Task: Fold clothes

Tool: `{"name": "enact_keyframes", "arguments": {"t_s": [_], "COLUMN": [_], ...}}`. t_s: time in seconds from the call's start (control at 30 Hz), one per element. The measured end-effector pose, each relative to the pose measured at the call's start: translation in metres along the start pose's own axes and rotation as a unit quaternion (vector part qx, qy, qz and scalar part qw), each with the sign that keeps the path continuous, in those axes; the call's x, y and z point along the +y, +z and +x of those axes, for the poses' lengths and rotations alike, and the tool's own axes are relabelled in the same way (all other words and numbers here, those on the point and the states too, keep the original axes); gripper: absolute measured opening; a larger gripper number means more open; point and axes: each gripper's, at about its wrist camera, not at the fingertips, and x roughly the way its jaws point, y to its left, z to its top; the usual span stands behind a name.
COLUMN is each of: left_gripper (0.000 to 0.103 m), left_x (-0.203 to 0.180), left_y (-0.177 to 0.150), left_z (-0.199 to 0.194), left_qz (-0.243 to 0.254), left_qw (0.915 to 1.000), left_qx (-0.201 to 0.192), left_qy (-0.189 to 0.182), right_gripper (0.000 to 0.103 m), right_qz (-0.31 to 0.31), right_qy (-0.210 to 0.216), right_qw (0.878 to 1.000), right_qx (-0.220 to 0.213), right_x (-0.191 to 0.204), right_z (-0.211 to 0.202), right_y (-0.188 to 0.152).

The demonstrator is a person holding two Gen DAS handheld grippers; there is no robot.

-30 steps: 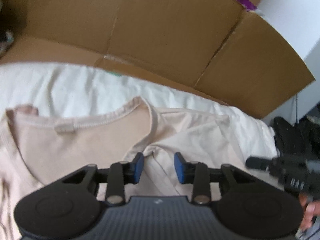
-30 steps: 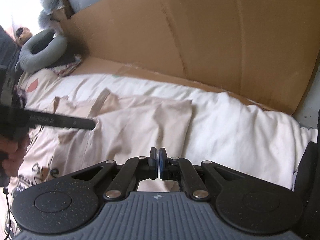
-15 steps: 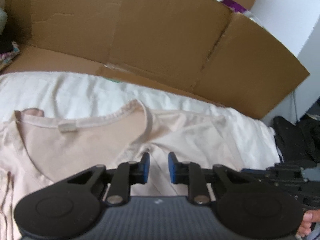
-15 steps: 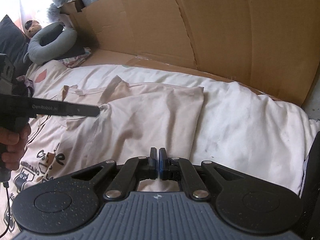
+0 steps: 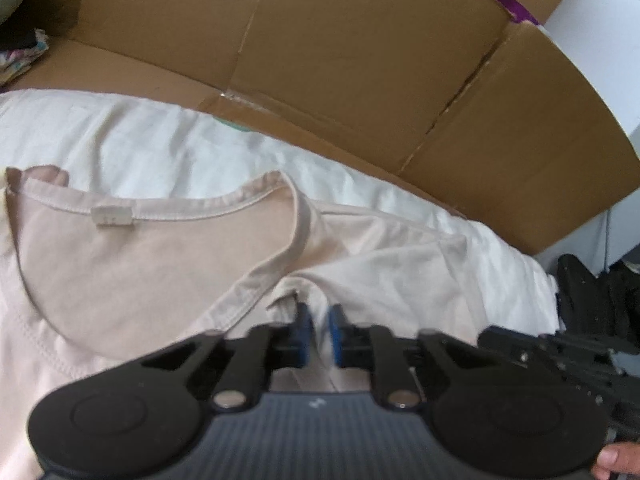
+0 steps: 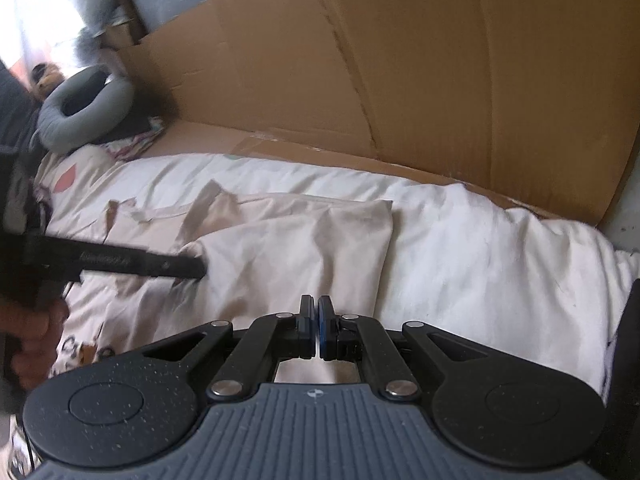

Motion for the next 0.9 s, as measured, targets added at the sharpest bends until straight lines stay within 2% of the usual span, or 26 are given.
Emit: {"name": "enact_keyframes", "arguments": {"t_s": [0.2,0.33,0.43,0.57,0.63,0.73,0.9], "left_gripper": [0.001,0.001,0.004,0.008,0.009,0.01,0.014], "left_x": [0.003,0.004,0.001,-0.002,-0.005,-0.013,-0.032], "left_y": [0.004,0.004,-0.001,-0.002,-0.003,-0.002,-0.007], "left_z": [-0.018,-0.015,-0.009,-0.013,-0.019,-0.028,-0.031], "left_qz": [0.006,0.021,0.05,0.059,0.069,0.088,0.102], "left_qw": [0.9995,0.9995,0.9979,0.9968,0.9961,0.9949,0.9946], "left_qx": [-0.031,-0.015,0.004,-0.003,-0.007,-0.017,-0.019], "left_qy": [0.001,0.02,0.041,0.054,0.053,0.046,0.008], "right_gripper": [0.002,0.004,0.004,0.003,0.002,0.002,0.002], "right_qz": [-0.006,-0.013,-0.015,-0.038,-0.062,-0.059,-0.059], "right_qy": [-0.011,-0.019,-0.023,-0.03,-0.033,-0.024,-0.013], "right_qw": [1.0,0.999,0.999,0.999,0.997,0.998,0.998], "right_qx": [0.021,0.025,0.028,0.025,0.014,0.008,0.018], "right_x": [-0.002,-0.003,-0.003,-0.001,0.001,-0.001,0.004], "right_z": [0.016,0.017,0.013,-0.003,-0.017,-0.031,-0.036], "right_y": [-0.004,-0.004,-0.005,-0.01,-0.01,-0.008,-0.02]}}
